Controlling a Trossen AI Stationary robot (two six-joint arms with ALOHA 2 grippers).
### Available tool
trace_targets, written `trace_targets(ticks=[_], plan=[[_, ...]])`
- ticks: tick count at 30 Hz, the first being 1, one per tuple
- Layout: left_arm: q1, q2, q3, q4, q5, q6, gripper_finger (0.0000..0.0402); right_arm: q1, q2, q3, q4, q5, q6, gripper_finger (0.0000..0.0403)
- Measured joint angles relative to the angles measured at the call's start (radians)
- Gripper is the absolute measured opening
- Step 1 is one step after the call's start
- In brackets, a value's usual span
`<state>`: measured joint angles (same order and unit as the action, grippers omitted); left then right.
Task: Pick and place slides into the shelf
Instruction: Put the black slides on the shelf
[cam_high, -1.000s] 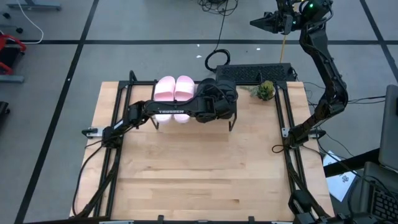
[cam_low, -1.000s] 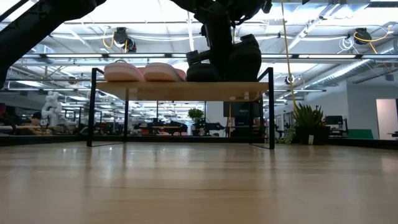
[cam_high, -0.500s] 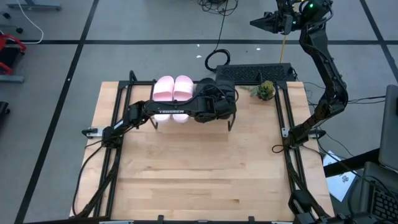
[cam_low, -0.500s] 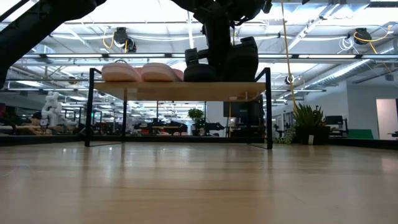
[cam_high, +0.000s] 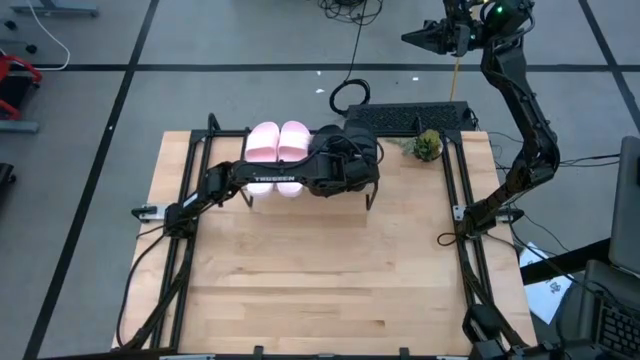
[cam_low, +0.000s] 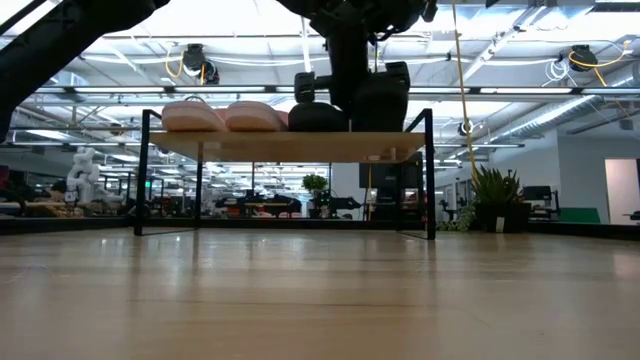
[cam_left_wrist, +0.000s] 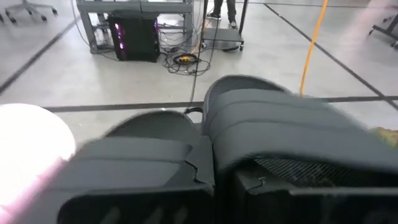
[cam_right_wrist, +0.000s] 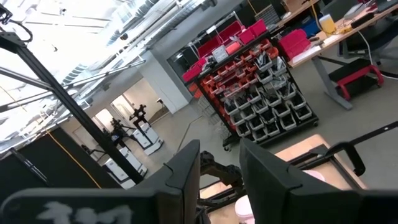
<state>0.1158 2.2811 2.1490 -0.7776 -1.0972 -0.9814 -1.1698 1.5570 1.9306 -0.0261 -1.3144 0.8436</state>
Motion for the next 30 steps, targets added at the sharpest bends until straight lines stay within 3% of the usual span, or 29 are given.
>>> trace_targets(ticks=[16, 30], plan=[[0.002, -0.003, 0.0, 0.053, 0.034, 0.021, 0.0, 0.0, 0.0, -0.085, 0.014, 0.0, 0.006, 0.0105], [0.002, -0.003, 0.0, 0.079, 0.084, 0.044, 0.0, 0.0, 0.0, -0.085, 0.322, -0.023, 0.241, 0.0105]])
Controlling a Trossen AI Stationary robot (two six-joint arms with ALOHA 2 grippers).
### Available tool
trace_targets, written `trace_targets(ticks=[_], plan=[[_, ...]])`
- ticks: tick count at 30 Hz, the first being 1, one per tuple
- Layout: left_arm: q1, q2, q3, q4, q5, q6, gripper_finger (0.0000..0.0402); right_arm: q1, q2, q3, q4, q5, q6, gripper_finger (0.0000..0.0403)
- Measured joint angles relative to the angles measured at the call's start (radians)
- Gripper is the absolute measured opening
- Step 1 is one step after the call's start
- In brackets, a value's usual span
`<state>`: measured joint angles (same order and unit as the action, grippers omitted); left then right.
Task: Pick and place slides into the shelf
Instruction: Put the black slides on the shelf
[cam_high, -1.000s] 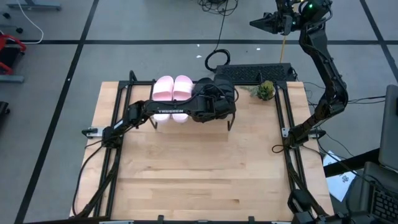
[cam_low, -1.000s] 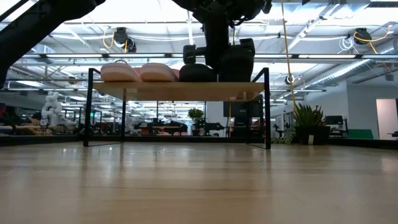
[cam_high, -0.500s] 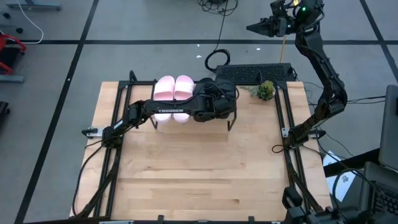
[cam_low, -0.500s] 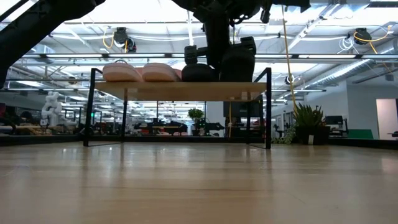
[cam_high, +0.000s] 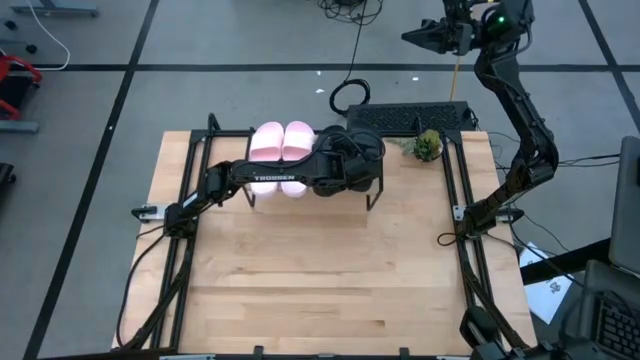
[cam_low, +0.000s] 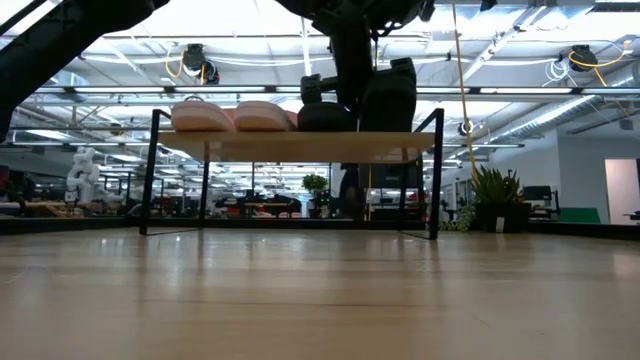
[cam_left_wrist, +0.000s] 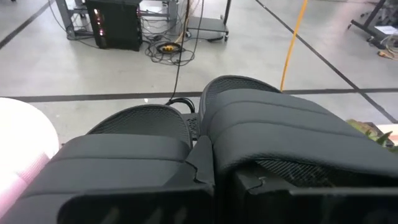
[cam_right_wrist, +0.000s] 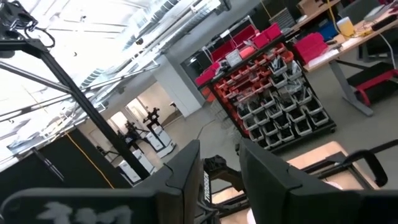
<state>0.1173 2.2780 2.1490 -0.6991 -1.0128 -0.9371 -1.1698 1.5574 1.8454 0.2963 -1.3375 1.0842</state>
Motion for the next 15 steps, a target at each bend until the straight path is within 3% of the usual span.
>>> trace_targets(ticks=[15], plan=[[-0.003, -0.002, 0.0, -0.062, 0.045, 0.015, 0.0, 0.0, 0.0, 0.0, 0.022, 0.001, 0.015, 0.0105]])
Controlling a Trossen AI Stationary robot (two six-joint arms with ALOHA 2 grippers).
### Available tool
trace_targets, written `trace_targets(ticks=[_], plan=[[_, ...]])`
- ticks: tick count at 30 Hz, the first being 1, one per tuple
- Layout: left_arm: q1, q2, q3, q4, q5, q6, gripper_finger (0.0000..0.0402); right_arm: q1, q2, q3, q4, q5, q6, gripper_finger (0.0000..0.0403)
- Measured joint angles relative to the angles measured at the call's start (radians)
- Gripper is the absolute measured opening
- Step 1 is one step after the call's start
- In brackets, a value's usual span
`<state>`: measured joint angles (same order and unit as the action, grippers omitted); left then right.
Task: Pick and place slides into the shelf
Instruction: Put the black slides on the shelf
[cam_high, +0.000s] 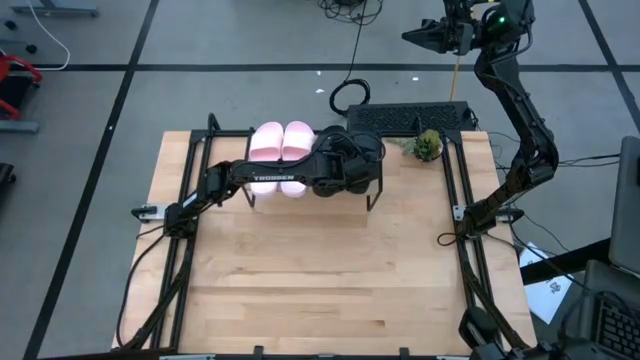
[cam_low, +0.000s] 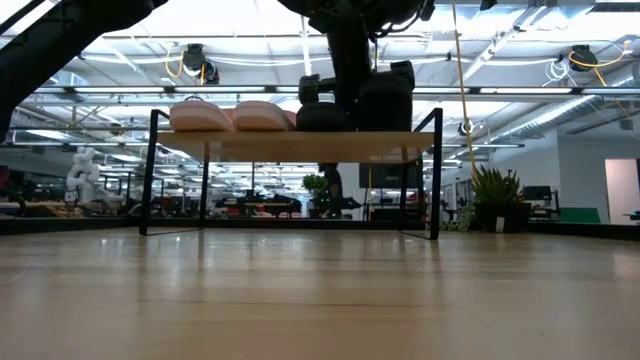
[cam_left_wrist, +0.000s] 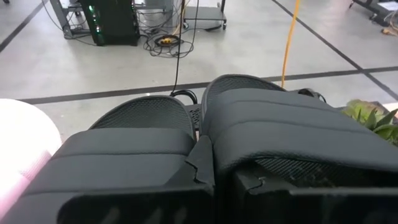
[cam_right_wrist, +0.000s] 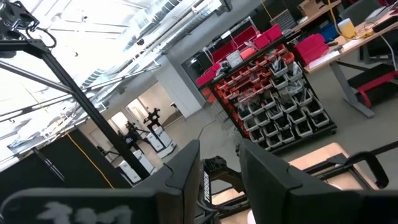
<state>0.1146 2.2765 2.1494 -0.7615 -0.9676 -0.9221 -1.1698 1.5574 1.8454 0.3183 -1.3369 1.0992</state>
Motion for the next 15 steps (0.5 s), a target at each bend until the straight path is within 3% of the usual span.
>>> trace_targets(ticks=[15], plan=[[-0.001, -0.002, 0.001, 0.007, 0.111, 0.047, 0.0001, 0.063, 0.0, 0.0, 0.0, 0.005, 0.0, 0.0105]])
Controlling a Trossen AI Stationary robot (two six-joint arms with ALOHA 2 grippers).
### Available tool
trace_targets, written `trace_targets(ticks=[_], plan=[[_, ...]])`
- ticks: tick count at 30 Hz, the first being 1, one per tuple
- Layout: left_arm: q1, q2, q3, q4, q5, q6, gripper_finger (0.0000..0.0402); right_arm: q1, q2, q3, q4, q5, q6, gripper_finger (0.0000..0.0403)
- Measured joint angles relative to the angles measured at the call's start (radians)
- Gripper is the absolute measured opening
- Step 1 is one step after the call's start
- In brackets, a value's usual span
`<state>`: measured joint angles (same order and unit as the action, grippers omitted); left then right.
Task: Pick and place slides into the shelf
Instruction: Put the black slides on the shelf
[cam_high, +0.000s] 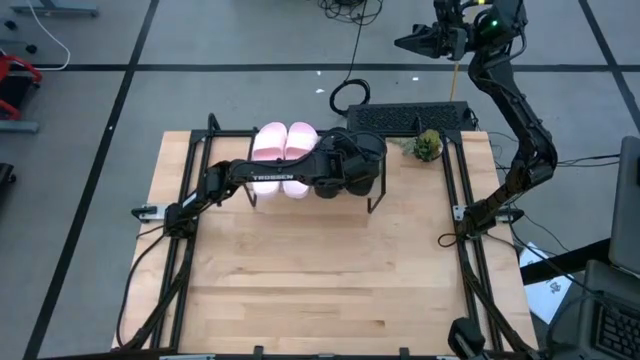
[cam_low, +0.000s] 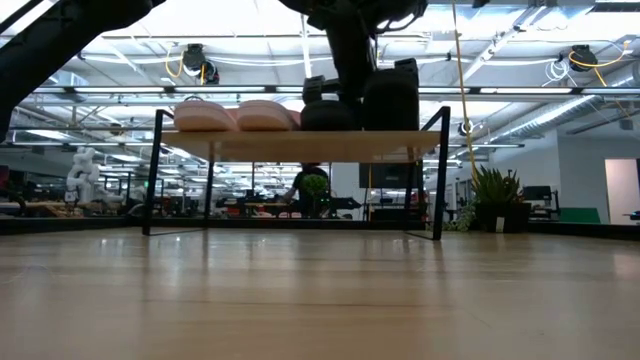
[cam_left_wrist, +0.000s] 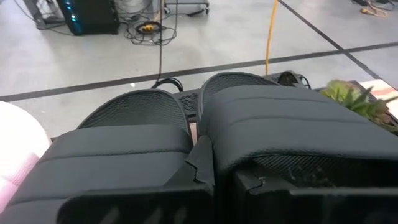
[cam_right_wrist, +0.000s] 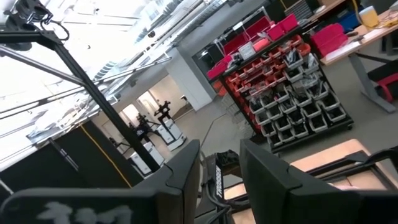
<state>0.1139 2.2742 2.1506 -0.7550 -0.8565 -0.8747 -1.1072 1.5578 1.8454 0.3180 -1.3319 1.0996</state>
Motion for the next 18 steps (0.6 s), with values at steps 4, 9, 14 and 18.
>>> trace_targets(ticks=[4, 9, 14, 18], plan=[[-0.001, 0.0, 0.0, 0.005, 0.011, 0.005, 0.0007, 0.011, 0.0, 0.0, 0.0, 0.0, 0.0, 0.0105], [0.005, 0.0, 0.0, 0.005, 0.028, 0.039, 0.004, 0.013, 0.0, 0.0, 0.0, 0.0, 0.0, 0.0105], [0.014, 0.0, 0.0, 0.008, 0.05, 0.038, 0.0087, 0.013, 0.0, 0.0, 0.004, -0.001, 0.0, 0.0105], [0.019, 0.0, 0.0, 0.022, 0.06, 0.036, 0.0122, 0.013, 0.0, 0.0, 0.004, -0.003, 0.0, 0.0105]])
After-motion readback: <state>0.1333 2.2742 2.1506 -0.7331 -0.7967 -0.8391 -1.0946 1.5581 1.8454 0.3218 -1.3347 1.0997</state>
